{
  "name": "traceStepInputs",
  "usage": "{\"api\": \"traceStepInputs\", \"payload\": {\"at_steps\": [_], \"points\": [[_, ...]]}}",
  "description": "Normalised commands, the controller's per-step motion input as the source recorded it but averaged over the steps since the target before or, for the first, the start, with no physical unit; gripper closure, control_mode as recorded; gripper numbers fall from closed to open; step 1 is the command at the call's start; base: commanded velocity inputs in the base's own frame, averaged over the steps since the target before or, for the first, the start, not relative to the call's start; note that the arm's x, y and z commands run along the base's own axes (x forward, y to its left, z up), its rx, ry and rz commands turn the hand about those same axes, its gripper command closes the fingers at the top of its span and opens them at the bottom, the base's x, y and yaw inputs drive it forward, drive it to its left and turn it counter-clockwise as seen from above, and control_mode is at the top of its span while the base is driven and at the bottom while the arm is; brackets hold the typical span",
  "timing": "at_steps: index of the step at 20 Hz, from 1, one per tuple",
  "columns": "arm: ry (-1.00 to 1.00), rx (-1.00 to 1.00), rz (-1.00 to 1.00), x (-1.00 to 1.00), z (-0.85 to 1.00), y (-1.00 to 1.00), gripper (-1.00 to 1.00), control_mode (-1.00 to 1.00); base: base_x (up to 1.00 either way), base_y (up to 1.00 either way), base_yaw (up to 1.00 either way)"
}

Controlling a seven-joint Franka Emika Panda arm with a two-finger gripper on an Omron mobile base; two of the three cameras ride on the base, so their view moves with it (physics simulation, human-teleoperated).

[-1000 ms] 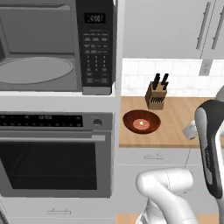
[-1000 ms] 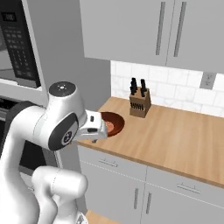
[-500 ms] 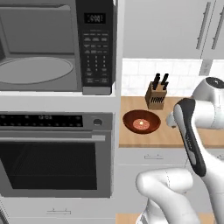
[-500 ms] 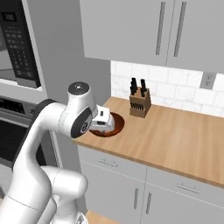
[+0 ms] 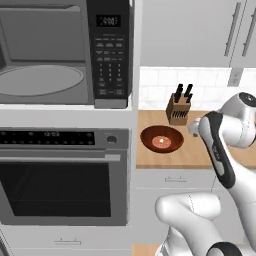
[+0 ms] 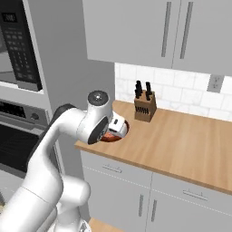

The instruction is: Open the microwave, place the bowl with waffle inside the microwave, then close the microwave door and turn it on.

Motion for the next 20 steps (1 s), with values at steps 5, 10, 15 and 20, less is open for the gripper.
{"api": "traceStepInputs", "payload": {"at_steps": [5,10,15,20], "points": [[-0.01,0.12,-0.20,0.33,0.04,-0.18,-1.00,-1.00,0.00,0.00,0.00],[0.11,0.00,-0.19,0.76,-0.32,-0.02,-1.00,-1.00,0.00,0.00,0.00],[0.11,0.00,-0.13,0.76,-0.56,0.00,-1.00,-1.00,0.00,0.00,0.00],[0.10,0.00,-0.03,0.19,-0.44,0.00,-1.00,-1.00,0.00,0.00,0.00]]}}
